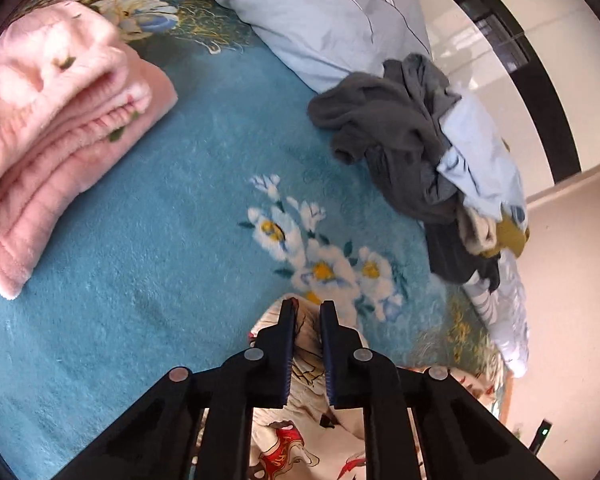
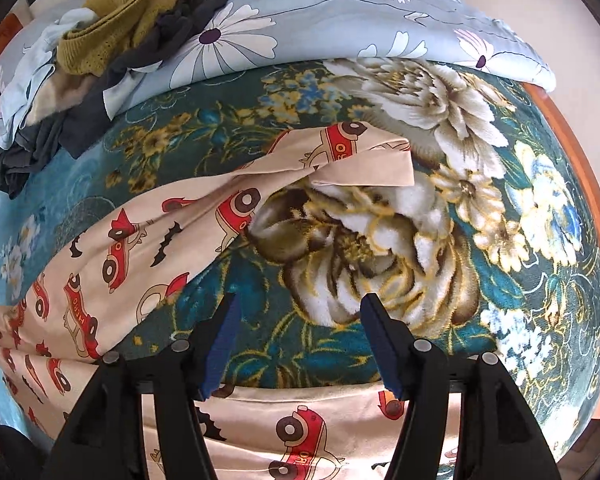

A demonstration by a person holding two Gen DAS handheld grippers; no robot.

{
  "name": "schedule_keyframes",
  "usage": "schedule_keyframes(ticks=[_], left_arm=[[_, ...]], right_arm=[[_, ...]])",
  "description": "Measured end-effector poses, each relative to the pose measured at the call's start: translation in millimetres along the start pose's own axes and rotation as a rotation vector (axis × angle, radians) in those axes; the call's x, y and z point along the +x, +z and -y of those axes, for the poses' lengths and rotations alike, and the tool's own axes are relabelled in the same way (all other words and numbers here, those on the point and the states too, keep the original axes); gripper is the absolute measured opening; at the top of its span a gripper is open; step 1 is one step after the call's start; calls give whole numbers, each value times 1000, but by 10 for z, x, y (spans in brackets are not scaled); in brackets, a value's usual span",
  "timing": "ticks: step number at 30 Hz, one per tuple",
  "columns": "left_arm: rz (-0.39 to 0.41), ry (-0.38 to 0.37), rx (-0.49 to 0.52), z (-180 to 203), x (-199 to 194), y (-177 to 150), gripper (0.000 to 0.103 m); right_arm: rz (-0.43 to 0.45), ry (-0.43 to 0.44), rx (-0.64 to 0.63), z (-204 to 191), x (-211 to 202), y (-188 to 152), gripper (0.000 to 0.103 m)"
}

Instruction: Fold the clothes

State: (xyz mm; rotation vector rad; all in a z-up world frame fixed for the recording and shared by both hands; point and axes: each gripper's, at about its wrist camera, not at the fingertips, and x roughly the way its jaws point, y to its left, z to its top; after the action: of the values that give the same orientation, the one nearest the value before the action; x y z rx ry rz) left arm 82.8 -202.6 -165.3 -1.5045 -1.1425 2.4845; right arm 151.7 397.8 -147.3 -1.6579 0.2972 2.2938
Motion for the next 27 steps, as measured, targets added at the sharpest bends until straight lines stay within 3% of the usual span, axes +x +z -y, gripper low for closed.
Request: schedule_keyframes(ticks=[4, 8, 11, 15, 19, 24, 27], left_arm=[[-53, 115, -29, -138, 247, 53, 13], [-46, 92, -75, -185, 285, 67, 13], [35, 77, -75, -93, 110, 167, 7], [4, 52, -44, -58, 33, 217, 7], [-44, 89, -54, -182, 4, 15, 7], [-26, 22, -199, -411, -58, -403, 10], [-5, -34, -248, -397, -88, -558, 11]], right_arm=[[-10, 26, 38, -4, 59, -9, 63], [-26, 47, 64, -25, 132, -61, 63], [-33, 77, 95, -26, 189, -97, 63], [-28, 166, 193, 8, 262, -77, 63], [1, 193, 299, 152, 330, 33, 63], [22, 141, 466, 590, 442, 163, 63], [-9, 116, 507, 758, 549, 270, 63]])
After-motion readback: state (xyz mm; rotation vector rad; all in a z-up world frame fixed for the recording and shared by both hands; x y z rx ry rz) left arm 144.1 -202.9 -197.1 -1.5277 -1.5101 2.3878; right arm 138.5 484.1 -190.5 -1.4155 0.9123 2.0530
